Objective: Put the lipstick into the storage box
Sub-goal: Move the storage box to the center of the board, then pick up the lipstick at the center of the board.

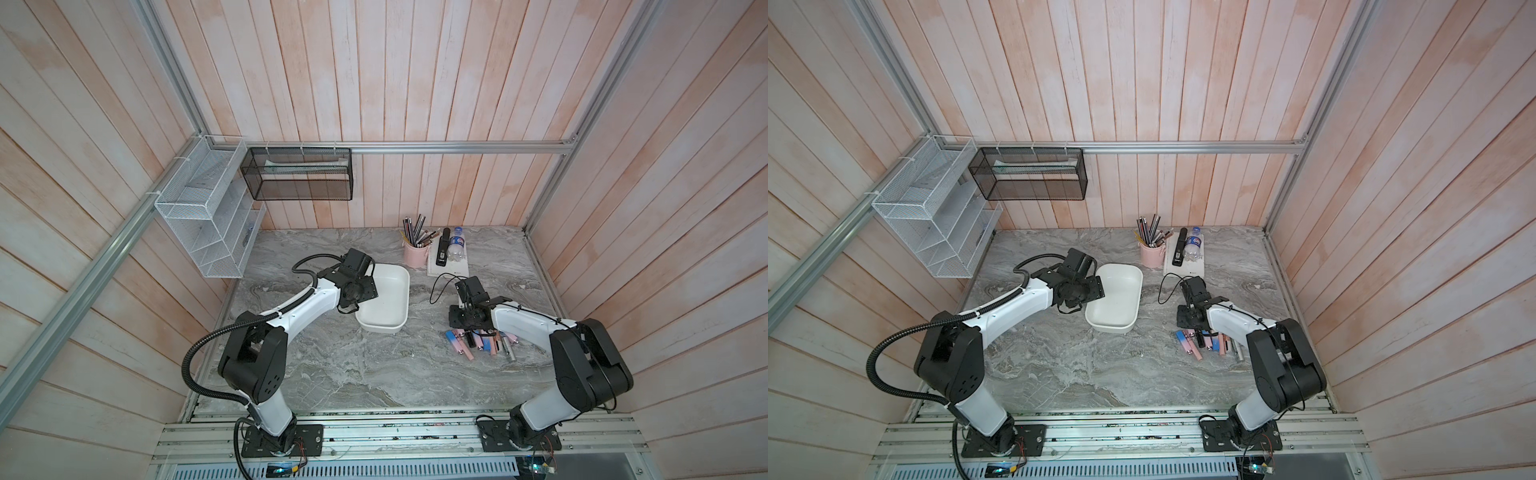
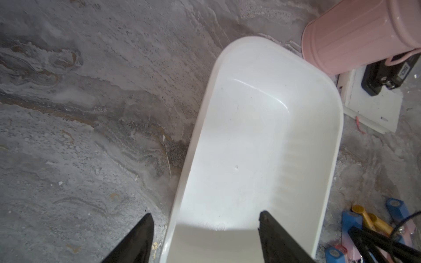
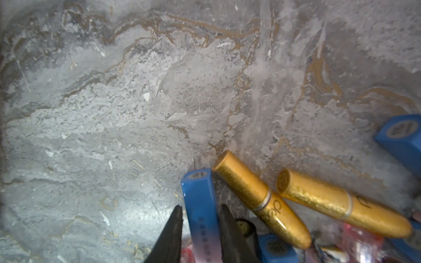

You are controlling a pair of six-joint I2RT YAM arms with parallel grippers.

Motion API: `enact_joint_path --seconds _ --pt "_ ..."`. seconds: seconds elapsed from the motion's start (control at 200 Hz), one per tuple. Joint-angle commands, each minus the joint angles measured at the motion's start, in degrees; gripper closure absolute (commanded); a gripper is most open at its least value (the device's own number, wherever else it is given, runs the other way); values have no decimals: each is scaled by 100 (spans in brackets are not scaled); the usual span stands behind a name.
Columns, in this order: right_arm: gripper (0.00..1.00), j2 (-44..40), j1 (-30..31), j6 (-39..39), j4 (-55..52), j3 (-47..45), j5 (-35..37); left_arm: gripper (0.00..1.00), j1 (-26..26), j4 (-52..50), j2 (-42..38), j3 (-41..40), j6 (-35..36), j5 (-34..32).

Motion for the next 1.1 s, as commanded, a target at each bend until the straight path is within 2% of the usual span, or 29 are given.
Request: enact_joint_path --seconds 0.0,0.15,0.34,0.57,0.765,1.095 --pt "72 107 -13 5 -68 -88 -49 25 210 -117 173 145 336 -87" --pt "75 307 -24 1 -125 -35 -54 25 497 -63 269 154 516 -26" --pt "94 444 -13 5 -318 185 -19 25 662 28 388 211 658 78" --pt "94 344 45 49 -707 633 -104 25 766 42 601 439 813 150" --pt "94 392 342 111 -1041 1246 -223 25 988 167 683 490 910 277" --pt "94 1115 906 27 -1676 3189 -85 25 1408 257 752 542 1173 479"
